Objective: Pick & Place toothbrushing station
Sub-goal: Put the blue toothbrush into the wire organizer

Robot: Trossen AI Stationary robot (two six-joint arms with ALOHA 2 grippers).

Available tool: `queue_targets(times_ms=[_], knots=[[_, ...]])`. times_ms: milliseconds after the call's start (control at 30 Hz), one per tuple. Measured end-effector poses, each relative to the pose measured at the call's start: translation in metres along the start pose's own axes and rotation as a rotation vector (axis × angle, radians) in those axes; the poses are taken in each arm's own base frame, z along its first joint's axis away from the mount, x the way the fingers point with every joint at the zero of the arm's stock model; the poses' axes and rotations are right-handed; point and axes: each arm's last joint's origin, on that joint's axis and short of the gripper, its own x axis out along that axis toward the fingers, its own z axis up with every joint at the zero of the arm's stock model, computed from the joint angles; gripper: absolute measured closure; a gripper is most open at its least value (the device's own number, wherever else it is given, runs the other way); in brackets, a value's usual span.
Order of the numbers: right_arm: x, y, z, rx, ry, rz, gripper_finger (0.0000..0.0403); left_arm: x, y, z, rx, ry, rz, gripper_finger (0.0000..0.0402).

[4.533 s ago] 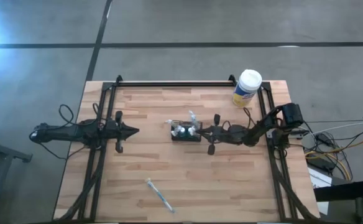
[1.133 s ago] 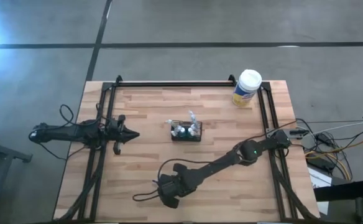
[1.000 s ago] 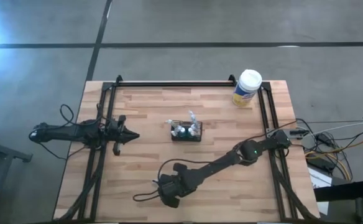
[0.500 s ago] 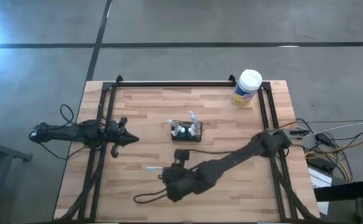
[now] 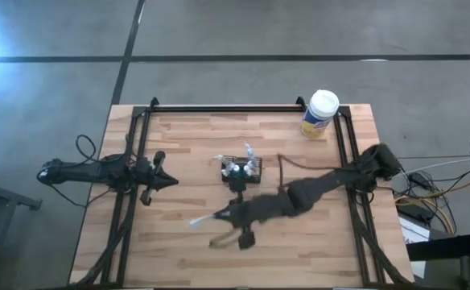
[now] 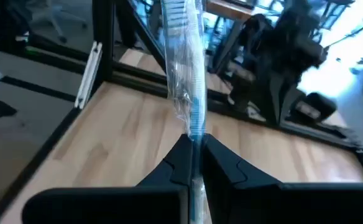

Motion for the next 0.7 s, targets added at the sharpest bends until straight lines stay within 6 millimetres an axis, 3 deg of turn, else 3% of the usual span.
queue_targets(times_ms=[367,500,700], knots=[[-0.003,-0.086,-0.118,0.121,-0.294,0.065,0.0390,0.009,0.002,0.008,0.015,-0.084,0.083,0.0396],[-0.007,-0.108,-0.132,0.146,-0.399,0.078,0.0390,0.015,0.002,0.016,0.018,-0.118,0.116,0.0398],[-0.007,-0.116,-0.135,0.134,-0.393,0.082,0.0390,0.030,0.004,0.026,0.031,-0.067,0.192,0.0380]])
